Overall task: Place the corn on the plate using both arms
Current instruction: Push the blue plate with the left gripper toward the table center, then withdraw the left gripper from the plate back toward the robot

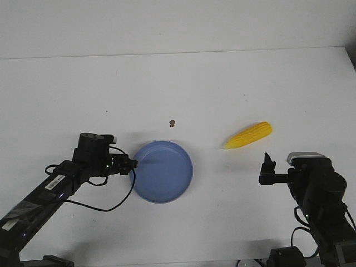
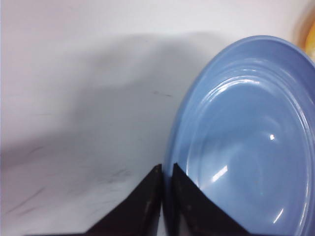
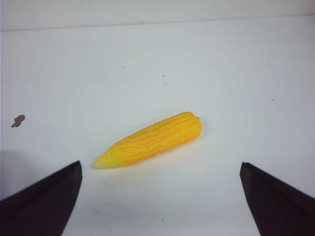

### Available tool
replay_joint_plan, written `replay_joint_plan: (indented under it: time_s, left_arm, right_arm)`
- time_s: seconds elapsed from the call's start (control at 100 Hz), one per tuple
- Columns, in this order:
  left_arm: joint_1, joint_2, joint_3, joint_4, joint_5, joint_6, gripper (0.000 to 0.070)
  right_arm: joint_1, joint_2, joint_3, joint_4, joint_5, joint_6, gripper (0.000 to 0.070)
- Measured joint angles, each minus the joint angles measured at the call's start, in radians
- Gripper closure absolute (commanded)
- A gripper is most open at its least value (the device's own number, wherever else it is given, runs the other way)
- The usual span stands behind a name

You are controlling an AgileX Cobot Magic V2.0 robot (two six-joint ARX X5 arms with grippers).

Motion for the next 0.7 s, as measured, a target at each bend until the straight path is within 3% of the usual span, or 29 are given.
replay_joint_plan:
  time_s: [0.6, 0.64, 0.7]
  left_arm:
    - [-0.081, 0.132, 0.0, 0.045, -0.023, -0.01, 0.068]
    - [-0.081, 0.132, 0.0, 0.045, -0.023, -0.01, 0.0659]
    - [-0.081, 0.132, 0.0, 0.045, -0.022, -0.01, 0.0552]
  right_arm:
    - [0.0, 0.0, 0.0, -0.023, 0.0, 0.0, 0.0027]
    - [0.0, 0.0, 0.0, -0.023, 0.0, 0.0, 0.0027]
    - [0.0, 0.0, 0.0, -0.023, 0.0, 0.0, 0.0027]
